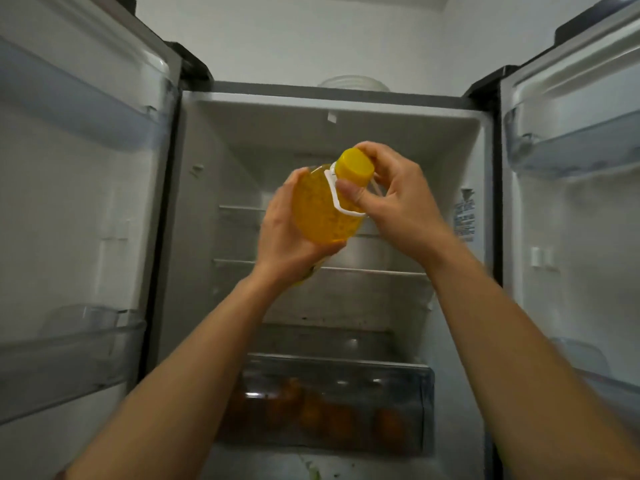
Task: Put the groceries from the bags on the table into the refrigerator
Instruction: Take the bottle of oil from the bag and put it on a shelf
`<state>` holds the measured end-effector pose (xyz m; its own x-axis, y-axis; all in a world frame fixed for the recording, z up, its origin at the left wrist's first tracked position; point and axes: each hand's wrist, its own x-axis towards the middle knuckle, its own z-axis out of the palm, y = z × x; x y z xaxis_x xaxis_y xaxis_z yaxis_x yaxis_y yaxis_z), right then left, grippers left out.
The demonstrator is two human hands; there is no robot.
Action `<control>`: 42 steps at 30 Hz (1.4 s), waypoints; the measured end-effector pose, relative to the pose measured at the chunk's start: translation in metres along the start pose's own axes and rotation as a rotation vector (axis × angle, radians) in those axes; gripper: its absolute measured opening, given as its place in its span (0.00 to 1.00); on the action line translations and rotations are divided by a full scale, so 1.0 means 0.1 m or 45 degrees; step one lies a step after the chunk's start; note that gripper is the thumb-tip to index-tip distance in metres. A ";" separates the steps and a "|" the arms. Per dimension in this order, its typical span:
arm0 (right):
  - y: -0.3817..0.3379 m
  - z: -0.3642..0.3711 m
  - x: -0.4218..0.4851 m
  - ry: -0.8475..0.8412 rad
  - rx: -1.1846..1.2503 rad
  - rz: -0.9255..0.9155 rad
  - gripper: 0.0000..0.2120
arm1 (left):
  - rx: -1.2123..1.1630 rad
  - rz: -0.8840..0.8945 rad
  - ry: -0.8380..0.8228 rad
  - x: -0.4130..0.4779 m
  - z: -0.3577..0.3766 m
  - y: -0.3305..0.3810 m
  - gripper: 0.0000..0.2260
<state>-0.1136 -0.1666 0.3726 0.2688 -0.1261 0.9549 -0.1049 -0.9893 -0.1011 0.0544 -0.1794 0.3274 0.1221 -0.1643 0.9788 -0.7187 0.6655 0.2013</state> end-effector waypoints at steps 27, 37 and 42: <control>1.46 1.12 0.01 -0.103 -0.153 0.147 0.20 | 0.226 -0.260 -0.039 0.02 0.56 -1.67 0.41; 1.95 1.66 0.26 -0.294 -0.465 0.337 0.21 | -0.236 -0.918 0.095 0.30 0.48 -1.84 0.14; 2.12 1.67 0.45 -0.493 -0.100 0.427 0.24 | -0.033 -1.046 0.134 0.50 0.44 -2.06 0.22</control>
<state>0.0358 -0.3943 0.3475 0.5413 -0.4679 0.6986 -0.3139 -0.8832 -0.3484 0.1784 -0.3570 0.3336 0.6659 -0.5375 0.5174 -0.3570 0.3795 0.8536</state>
